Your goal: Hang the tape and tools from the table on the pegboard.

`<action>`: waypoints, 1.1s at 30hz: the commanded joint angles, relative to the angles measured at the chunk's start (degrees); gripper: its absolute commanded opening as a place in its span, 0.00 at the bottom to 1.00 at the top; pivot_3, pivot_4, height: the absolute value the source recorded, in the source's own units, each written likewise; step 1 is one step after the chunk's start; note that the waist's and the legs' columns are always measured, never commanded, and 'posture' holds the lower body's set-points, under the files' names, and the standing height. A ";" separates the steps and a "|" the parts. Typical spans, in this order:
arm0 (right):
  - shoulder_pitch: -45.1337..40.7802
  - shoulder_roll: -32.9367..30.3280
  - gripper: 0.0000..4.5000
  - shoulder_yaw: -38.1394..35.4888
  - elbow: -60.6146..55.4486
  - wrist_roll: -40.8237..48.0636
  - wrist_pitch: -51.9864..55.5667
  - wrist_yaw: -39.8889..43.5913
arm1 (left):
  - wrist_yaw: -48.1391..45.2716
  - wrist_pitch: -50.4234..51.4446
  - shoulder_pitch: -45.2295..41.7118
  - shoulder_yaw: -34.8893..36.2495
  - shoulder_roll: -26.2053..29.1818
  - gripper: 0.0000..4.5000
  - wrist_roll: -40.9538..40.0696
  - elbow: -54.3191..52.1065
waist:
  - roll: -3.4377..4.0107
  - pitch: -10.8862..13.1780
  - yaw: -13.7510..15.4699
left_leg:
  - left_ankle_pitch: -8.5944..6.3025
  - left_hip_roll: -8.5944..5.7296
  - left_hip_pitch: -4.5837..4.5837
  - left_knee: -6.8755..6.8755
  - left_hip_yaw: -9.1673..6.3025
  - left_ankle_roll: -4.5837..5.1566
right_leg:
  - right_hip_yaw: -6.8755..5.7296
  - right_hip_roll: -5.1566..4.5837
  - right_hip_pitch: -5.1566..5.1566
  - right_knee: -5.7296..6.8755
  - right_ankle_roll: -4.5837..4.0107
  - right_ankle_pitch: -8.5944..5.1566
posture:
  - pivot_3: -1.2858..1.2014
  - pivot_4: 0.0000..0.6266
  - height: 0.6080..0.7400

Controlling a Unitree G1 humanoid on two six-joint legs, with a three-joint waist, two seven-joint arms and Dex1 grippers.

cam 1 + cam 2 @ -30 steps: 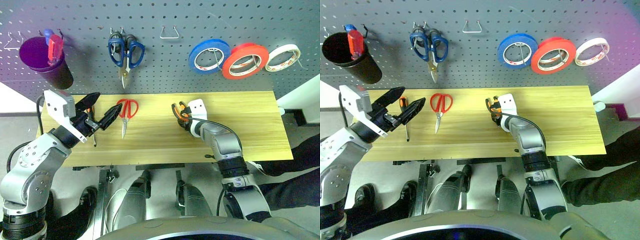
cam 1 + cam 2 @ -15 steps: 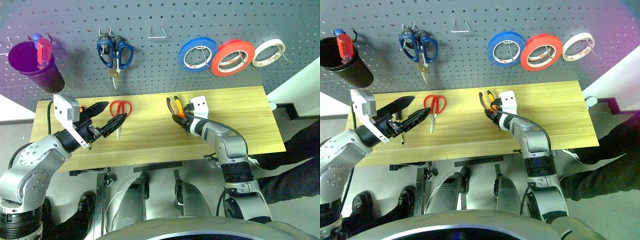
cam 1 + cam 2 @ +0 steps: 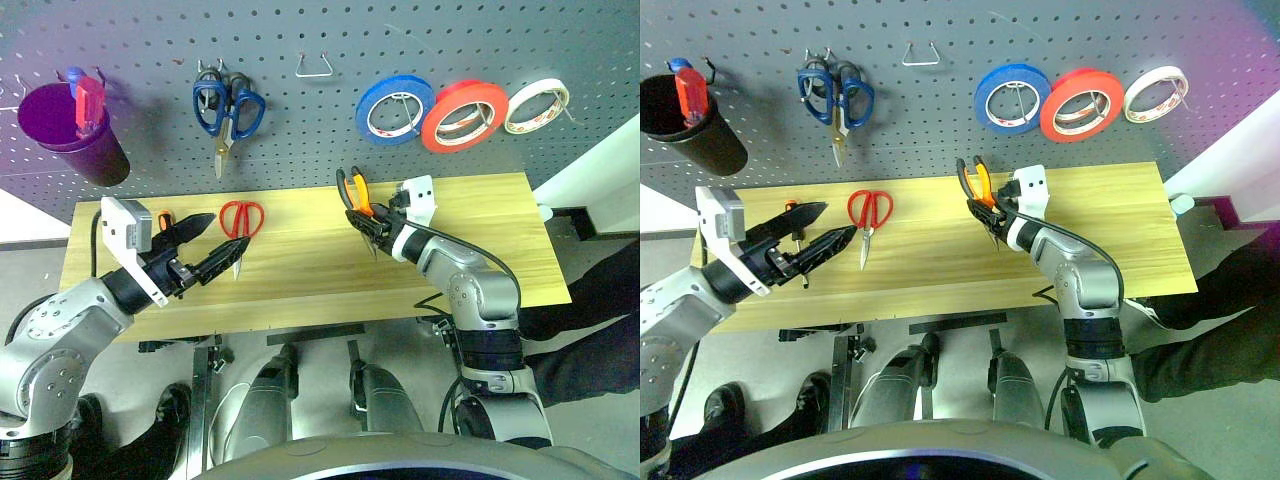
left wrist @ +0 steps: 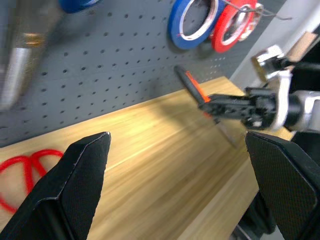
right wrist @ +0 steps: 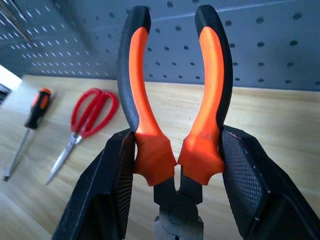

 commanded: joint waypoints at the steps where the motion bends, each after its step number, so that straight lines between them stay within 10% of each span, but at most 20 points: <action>1: -1.39 -0.50 0.48 -1.13 -4.35 3.33 -0.78 1.23 | -0.66 -0.29 1.05 2.16 0.76 1.00 -0.98 -2.48 | -0.01 -0.03 0.01 | 0.00 0.00 0.00 0.01 0.01 0.00 | 0.00 0.00 0.00 0.00 0.00 0.00 | 0.53 0.44 1.00; 33: -10.86 -3.54 0.48 -3.01 -5.77 11.86 -8.18 4.65 | -0.71 -2.01 -3.29 0.28 -0.66 1.00 2.11 0.03 | -0.15 -1.27 0.00 | 0.00 -0.01 0.02 0.43 0.02 0.02 | -0.01 0.00 -0.03 0.55 -0.01 0.00 | 0.53 0.41 1.00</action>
